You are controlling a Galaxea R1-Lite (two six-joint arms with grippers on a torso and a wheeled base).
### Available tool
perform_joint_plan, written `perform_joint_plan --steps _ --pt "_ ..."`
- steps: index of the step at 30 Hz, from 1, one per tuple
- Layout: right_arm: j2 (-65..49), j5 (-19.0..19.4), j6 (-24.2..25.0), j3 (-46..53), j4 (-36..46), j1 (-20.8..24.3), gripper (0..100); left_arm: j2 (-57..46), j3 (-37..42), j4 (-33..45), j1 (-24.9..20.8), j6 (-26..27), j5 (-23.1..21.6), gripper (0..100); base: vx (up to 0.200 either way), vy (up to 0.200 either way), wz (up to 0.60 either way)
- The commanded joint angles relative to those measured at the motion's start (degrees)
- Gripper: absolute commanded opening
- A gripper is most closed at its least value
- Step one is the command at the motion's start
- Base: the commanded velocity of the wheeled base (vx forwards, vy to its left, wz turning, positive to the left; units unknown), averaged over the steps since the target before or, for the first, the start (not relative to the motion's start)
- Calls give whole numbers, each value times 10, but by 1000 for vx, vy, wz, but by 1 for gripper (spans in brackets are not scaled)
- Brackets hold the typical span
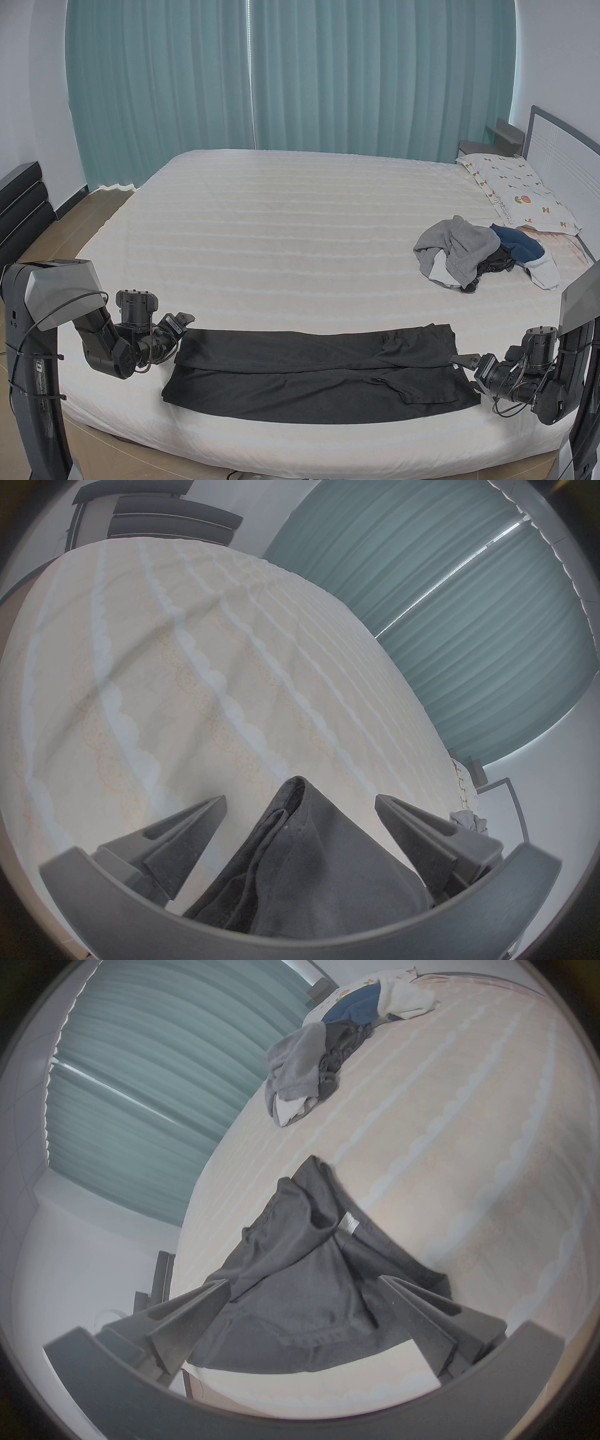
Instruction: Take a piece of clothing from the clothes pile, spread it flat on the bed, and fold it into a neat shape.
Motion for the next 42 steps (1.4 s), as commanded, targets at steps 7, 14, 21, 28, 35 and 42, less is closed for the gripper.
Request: perform_joint_plan --steps 7,14,21,28,35,42 --pt "-6 6 3 -19 -9 -43 100 -67 71 16 -2 55 -43 100 0 0 0" --pt "-6 6 3 -21 -9 -57 100 -65 93 16 -12 84 -46 100 0 0 0" --pt "0 6 3 -23 -9 -61 100 -62 108 17 -21 106 -46 100 0 0 0" --pt "5 7 3 -28 -9 -69 100 -65 114 30 -13 150 -43 0 0 0 0" --pt "6 7 3 -28 -9 -69 100 -55 115 30 -7 192 8 0 0 0 0" --pt "8 7 3 -28 -9 -69 100 -36 113 24 -8 196 13 0 0 0 0"
